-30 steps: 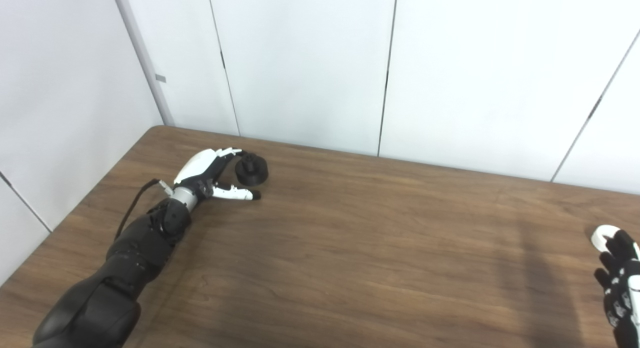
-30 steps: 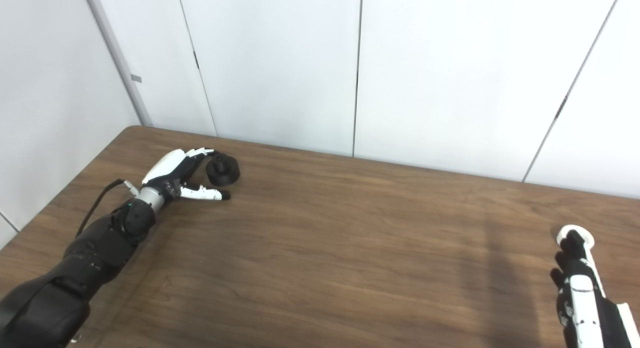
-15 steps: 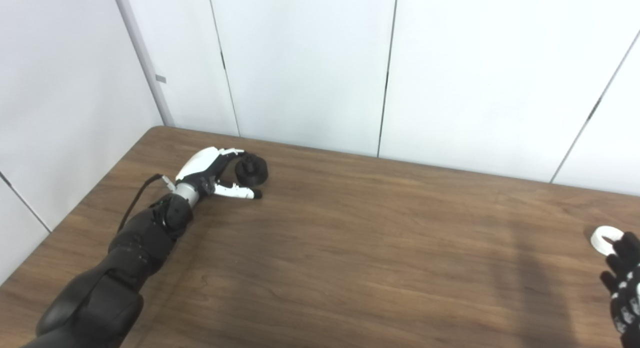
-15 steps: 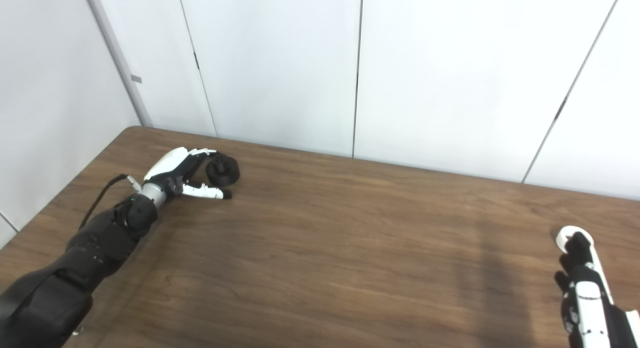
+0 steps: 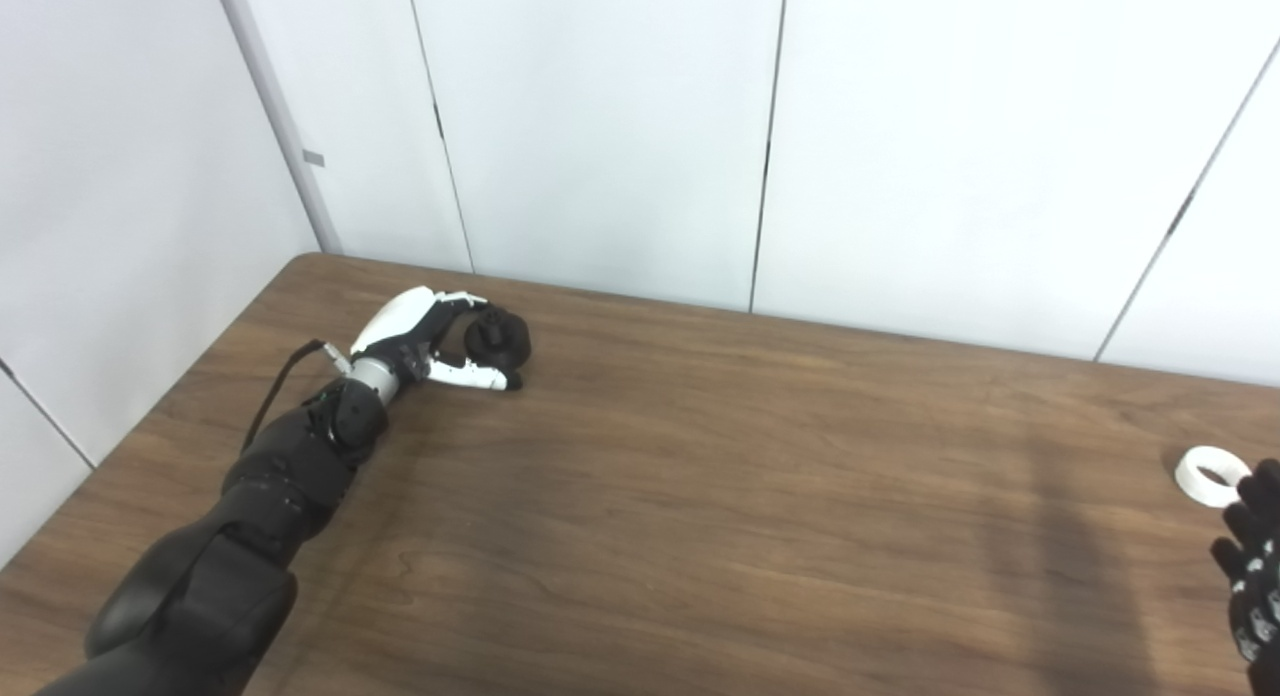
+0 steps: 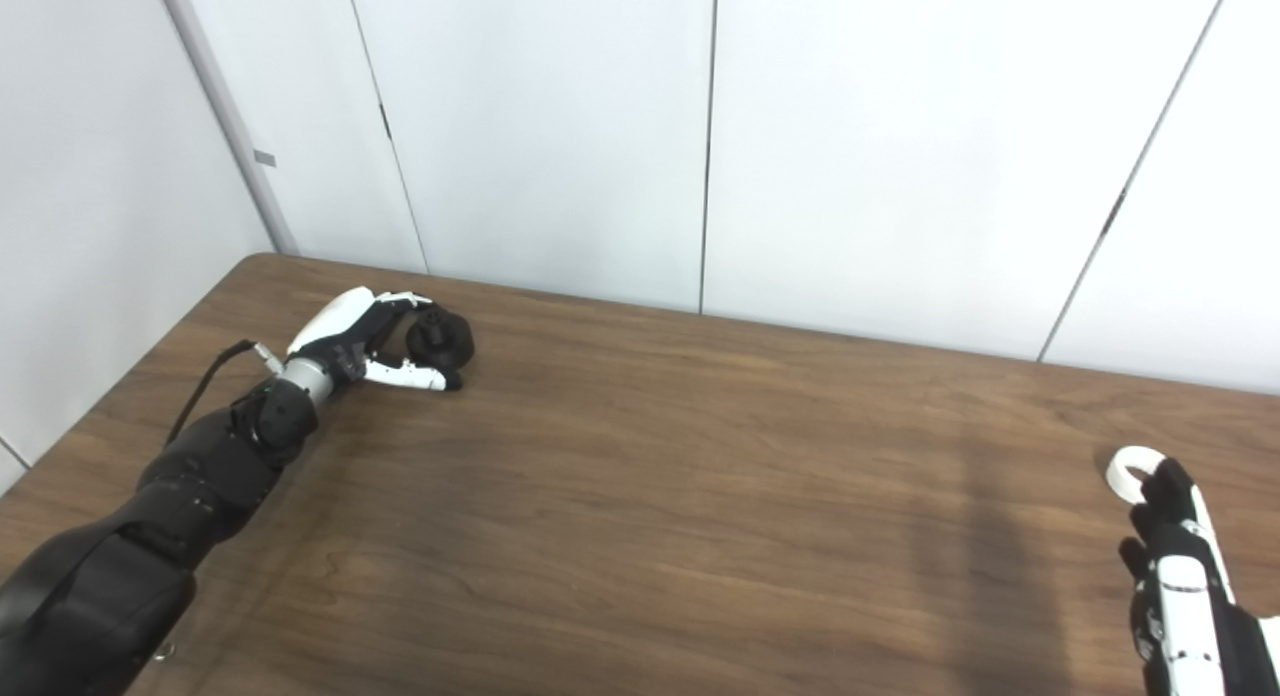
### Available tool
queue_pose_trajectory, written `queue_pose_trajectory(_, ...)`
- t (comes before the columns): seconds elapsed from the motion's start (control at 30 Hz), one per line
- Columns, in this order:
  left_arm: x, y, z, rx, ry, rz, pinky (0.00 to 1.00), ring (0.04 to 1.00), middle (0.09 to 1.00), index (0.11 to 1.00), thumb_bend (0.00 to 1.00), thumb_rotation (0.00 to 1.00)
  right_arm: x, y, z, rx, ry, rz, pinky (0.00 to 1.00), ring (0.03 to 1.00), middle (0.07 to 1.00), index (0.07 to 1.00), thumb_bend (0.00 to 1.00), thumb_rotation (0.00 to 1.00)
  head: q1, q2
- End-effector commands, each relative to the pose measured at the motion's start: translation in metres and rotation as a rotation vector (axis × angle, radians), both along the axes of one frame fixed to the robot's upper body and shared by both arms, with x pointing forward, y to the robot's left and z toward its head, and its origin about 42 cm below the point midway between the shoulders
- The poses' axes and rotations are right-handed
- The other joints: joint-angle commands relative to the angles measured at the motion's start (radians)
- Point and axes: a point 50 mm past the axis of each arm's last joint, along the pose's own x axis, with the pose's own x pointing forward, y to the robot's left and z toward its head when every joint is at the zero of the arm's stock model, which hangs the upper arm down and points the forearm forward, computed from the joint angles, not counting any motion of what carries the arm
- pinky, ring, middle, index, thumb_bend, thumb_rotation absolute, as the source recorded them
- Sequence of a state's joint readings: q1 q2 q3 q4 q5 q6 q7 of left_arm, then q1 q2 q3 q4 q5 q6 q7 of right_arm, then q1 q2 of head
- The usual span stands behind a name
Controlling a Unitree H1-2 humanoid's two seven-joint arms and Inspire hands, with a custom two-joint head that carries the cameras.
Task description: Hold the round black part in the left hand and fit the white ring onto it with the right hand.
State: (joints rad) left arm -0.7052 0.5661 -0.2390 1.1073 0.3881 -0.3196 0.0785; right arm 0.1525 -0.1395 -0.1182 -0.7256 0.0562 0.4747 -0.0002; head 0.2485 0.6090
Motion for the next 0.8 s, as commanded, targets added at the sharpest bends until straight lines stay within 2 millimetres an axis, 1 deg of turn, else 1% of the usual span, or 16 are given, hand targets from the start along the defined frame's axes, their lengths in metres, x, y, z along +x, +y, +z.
queue_pose_trajectory(0.0,0.01,0.0,0.014,0.008,-0.014,0.0,1.0,0.965,0.879,0.626,0.88,0.23,0.001,0.0,0.011,-0.013,-0.049,0.002,1.0,1.0,1.0,1.0,0.0,1.0,0.001,0.001)
queue_pose_trajectory(0.03,0.01,0.0,0.015,0.009,-0.025,-0.007,1.0,0.961,0.87,0.598,0.86,0.2,0.002,0.0,0.011,-0.011,-0.051,0.002,1.0,1.0,1.0,1.0,0.0,1.0,0.003,0.0)
queue_pose_trajectory(0.07,0.011,0.0,0.016,0.011,-0.036,-0.014,1.0,0.946,0.838,0.53,0.66,0.12,0.002,0.0,0.012,-0.007,-0.054,0.002,1.0,1.0,1.0,1.0,0.0,1.0,0.003,-0.001)
queue_pose_trajectory(0.1,0.011,0.0,0.017,0.011,-0.044,-0.019,1.0,0.929,0.808,0.506,0.59,0.08,0.003,0.0,0.012,-0.004,-0.056,0.002,1.0,1.0,1.0,1.0,0.0,1.0,0.003,-0.001)
queue_pose_trajectory(0.17,0.011,0.001,0.019,0.019,-0.055,-0.029,1.0,0.906,0.769,0.487,0.54,0.06,0.005,0.0,0.013,-0.001,-0.062,0.003,1.0,1.0,1.0,1.0,0.01,1.0,0.0,-0.004)
queue_pose_trajectory(0.3,0.011,0.002,0.022,0.014,-0.078,-0.047,0.99,0.886,0.75,0.482,0.52,0.05,0.007,0.0,0.015,-0.001,-0.069,0.006,1.0,1.0,1.0,1.0,0.0,1.0,-0.002,-0.007)
queue_pose_trajectory(0.43,0.01,0.0,0.025,0.012,-0.089,-0.056,0.97,0.891,0.757,0.483,0.52,0.05,0.01,0.001,0.015,-0.002,-0.074,0.005,1.0,1.0,1.0,1.0,0.0,1.0,-0.005,-0.009)
queue_pose_trajectory(0.47,0.01,0.0,0.026,0.011,-0.092,-0.061,0.96,0.893,0.763,0.483,0.52,0.05,0.01,0.001,0.015,-0.002,-0.074,0.006,1.0,1.0,1.0,1.0,0.01,1.0,-0.005,-0.008)
queue_pose_trajectory(0.53,0.01,-0.002,0.027,0.018,-0.103,-0.084,0.95,0.892,0.766,0.483,0.52,0.05,0.011,0.002,0.016,-0.004,-0.076,0.006,1.0,1.0,1.0,1.0,0.02,1.0,-0.009,-0.006)
queue_pose_trajectory(0.63,0.008,-0.007,0.028,0.003,-0.115,-0.118,0.96,0.906,0.779,0.483,0.52,0.05,0.012,0.005,0.016,-0.002,-0.08,0.009,1.0,1.0,1.0,1.0,0.0,1.0,-0.018,-0.004)
queue_pose_trajectory(0.77,0.005,-0.018,0.029,-0.017,-0.13,-0.165,0.98,0.948,0.814,0.483,0.52,0.05,0.014,0.009,0.017,0.001,-0.084,0.011,1.0,1.0,1.0,1.0,0.0,1.0,-0.033,-0.001)
